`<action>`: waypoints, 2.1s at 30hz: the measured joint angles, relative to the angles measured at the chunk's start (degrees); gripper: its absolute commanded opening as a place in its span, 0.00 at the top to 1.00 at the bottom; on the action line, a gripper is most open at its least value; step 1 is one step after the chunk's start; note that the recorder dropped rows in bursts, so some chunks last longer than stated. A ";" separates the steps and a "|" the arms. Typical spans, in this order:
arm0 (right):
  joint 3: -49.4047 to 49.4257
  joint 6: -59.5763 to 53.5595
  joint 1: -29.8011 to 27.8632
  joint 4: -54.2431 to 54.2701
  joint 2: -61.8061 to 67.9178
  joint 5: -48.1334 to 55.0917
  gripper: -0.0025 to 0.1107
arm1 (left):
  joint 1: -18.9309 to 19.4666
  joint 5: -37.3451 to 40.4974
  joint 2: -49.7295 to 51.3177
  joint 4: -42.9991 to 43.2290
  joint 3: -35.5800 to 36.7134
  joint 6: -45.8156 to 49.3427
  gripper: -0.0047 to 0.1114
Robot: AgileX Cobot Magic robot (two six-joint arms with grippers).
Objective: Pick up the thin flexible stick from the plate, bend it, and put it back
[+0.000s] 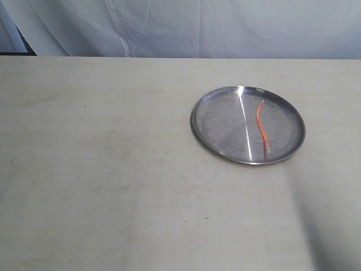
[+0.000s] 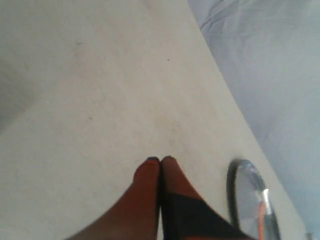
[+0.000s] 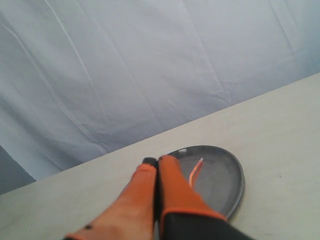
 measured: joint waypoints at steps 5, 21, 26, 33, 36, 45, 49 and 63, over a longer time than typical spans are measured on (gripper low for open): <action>0.00 0.00 0.00 0.00 0.00 0.00 0.98 | 0.00 -0.06 0.00 -0.09 -1.25 19.03 0.96; 0.00 0.00 0.00 0.00 0.00 0.00 0.98 | 0.11 -0.19 -0.88 -0.23 -1.33 53.31 0.85; 0.00 0.00 0.00 0.00 0.00 0.00 0.98 | 0.11 -0.93 -2.47 -1.20 -1.33 53.63 0.85; 0.00 0.00 0.00 0.00 0.00 0.00 0.98 | 0.11 -5.72 -2.47 -3.38 -1.33 53.63 0.96; 0.00 0.00 0.00 0.00 0.00 0.00 0.98 | 0.11 -6.42 -2.47 -0.80 -1.33 53.73 0.96; 0.00 0.00 0.00 0.00 0.00 0.00 0.98 | 0.11 -4.40 -2.47 4.12 -0.94 53.73 0.96; 0.00 0.00 0.00 0.00 0.00 0.00 0.98 | 0.11 -4.29 -2.47 6.13 -0.86 53.84 0.96; 0.00 0.00 0.00 0.00 0.00 0.00 0.98 | 0.11 -4.16 -2.47 8.66 -0.17 53.84 0.96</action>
